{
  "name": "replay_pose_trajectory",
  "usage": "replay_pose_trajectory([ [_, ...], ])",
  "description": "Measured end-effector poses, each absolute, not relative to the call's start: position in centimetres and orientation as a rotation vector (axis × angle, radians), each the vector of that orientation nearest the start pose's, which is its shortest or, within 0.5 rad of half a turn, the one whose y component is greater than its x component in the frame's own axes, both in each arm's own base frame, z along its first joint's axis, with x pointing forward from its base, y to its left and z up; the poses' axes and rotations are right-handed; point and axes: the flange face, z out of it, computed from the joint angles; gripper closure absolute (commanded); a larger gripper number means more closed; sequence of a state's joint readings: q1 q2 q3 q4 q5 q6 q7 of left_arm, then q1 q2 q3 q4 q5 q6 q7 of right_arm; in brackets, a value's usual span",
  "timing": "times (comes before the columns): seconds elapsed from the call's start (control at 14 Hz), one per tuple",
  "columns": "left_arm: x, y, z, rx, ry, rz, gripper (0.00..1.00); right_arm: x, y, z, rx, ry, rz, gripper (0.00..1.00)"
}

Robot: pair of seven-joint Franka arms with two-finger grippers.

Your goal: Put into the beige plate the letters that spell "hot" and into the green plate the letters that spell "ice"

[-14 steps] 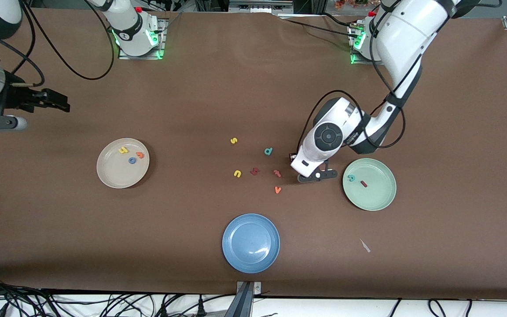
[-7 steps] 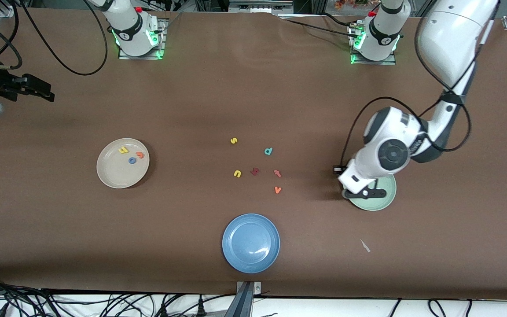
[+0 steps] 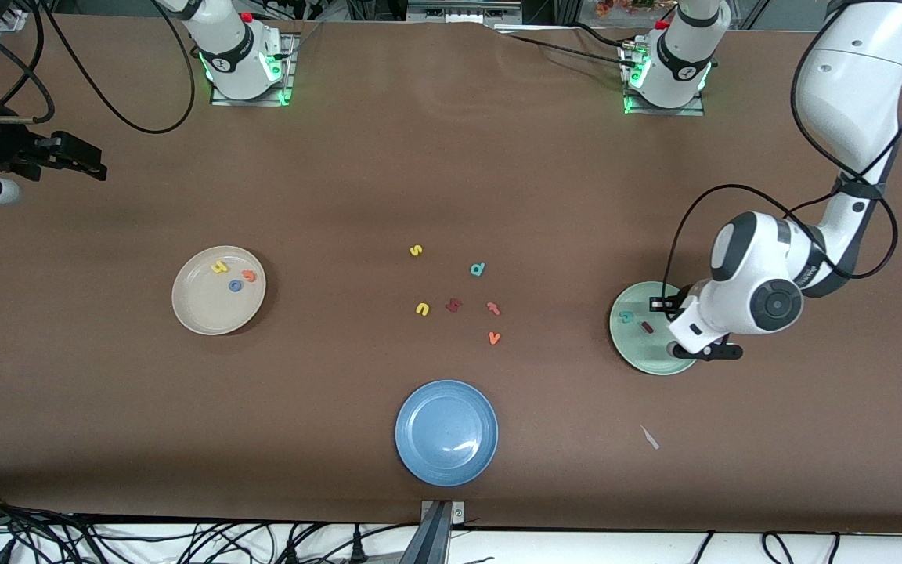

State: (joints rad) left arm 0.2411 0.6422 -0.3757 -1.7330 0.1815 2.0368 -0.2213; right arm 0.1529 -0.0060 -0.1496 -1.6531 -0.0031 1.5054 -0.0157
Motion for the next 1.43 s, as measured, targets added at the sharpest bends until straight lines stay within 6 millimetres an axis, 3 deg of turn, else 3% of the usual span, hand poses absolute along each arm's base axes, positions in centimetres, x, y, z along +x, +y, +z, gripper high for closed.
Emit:
replay_pose_trajectory([
  [0.07,62.8,-4.4,20.4,-3.138,-0.034,0.49,0.01,54.3,0.2,58.1,-3.135,-0.032,0.231,0.0],
  [0.29,62.8,-2.3,20.3,-3.149,-0.039,0.494,0.0,54.6,0.4,57.3,-3.135,-0.035,0.255,0.0],
  [0.43,63.3,-2.8,21.1,-3.158,-0.025,0.466,0.0,54.7,0.4,57.2,-3.136,-0.035,0.258,0.0],
  [0.57,64.0,-3.8,23.3,-3.167,-0.001,0.408,0.0,54.7,0.4,57.1,-3.136,-0.035,0.256,0.0],
  [0.72,64.7,-5.1,27.3,-3.169,0.032,0.343,0.0,54.8,0.4,57.1,-3.136,-0.035,0.255,0.0],
  [0.93,65.2,-7.0,35.6,-3.148,0.083,0.291,0.0,54.8,0.3,57.1,-3.137,-0.032,0.251,0.0],
  [1.22,64.2,-9.7,48.7,-3.124,0.15,0.284,0.0,54.9,0.4,57.1,-3.137,-0.034,0.247,0.0],
  [1.43,63.0,-10.5,55.4,-3.125,0.169,0.25,0.0,54.9,0.1,57.1,-3.137,-0.024,0.239,0.0],
])
